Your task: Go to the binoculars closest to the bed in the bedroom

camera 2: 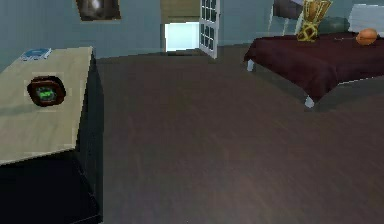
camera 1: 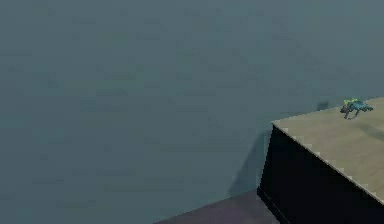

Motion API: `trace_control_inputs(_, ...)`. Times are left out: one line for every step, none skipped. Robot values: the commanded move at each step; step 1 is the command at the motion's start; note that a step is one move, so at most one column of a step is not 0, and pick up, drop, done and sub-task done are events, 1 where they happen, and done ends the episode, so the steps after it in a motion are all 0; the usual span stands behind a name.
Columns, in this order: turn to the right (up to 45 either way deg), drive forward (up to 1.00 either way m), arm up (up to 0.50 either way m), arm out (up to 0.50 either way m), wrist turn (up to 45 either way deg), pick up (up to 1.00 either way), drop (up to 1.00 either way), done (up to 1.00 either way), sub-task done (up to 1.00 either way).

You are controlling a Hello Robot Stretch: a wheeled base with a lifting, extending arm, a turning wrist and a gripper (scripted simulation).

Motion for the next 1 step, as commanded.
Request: trace_control_inputs(9.0, 0.0, 0.0, 0.0, 0.0, 0.0, 0.0, 0.0, 0.0)
